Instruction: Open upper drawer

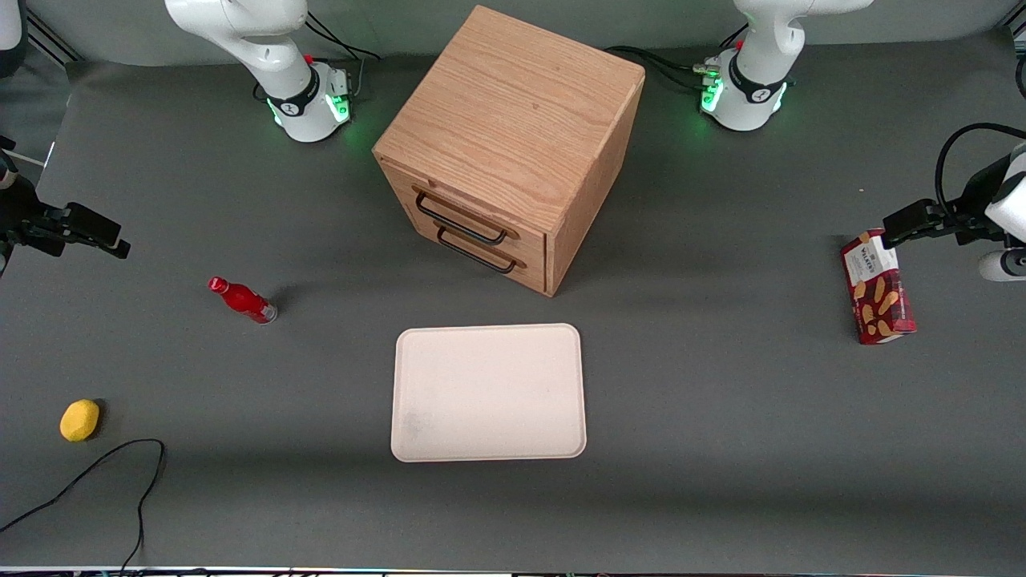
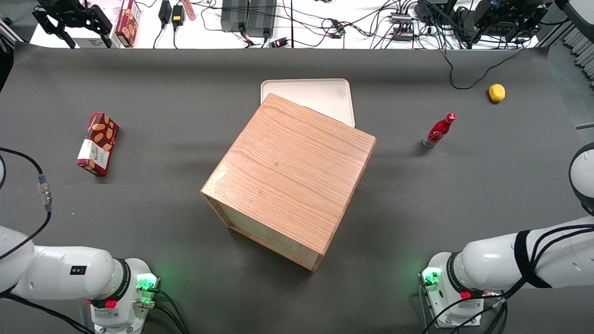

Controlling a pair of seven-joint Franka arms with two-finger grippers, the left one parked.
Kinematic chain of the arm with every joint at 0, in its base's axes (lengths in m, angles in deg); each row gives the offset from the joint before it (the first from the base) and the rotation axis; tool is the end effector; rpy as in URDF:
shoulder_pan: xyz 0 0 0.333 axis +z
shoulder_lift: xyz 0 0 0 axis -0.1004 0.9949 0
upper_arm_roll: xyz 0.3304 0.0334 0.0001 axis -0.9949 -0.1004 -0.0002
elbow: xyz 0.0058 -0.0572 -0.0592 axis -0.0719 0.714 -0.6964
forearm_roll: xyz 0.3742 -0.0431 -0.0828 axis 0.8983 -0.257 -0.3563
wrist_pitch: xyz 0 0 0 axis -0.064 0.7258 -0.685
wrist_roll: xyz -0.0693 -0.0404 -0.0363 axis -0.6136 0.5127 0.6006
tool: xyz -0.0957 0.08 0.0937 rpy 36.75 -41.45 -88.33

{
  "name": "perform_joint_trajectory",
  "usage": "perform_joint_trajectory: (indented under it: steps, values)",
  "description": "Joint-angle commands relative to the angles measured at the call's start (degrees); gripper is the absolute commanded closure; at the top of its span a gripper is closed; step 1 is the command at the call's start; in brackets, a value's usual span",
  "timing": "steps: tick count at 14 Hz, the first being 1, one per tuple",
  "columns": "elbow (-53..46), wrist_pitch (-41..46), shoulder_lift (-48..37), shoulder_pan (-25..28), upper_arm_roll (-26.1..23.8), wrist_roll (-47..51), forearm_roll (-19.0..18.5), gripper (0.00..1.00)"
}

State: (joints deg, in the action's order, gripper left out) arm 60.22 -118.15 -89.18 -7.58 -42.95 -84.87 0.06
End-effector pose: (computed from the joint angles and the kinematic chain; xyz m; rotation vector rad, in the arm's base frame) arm 0.5554 -0.0262 0.5868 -3.1196 0.1390 -0.0301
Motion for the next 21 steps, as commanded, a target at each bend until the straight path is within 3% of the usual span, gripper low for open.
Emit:
perform_joint_trajectory:
  steps: [1, 10, 16, 21]
  values:
    - [-0.27, -0.02, -0.11, 0.49, 0.04, 1.19, 0.66, 0.00]
    - [-1.23, -3.18, 4.01, 5.06, -0.05, 0.83, 0.92, 0.00]
    - [-5.19, -5.65, 8.85, 12.53, -0.05, -0.04, 0.48, 0.00]
    - [-5.28, -5.65, 8.86, 20.52, 0.39, -11.11, -0.40, 0.00]
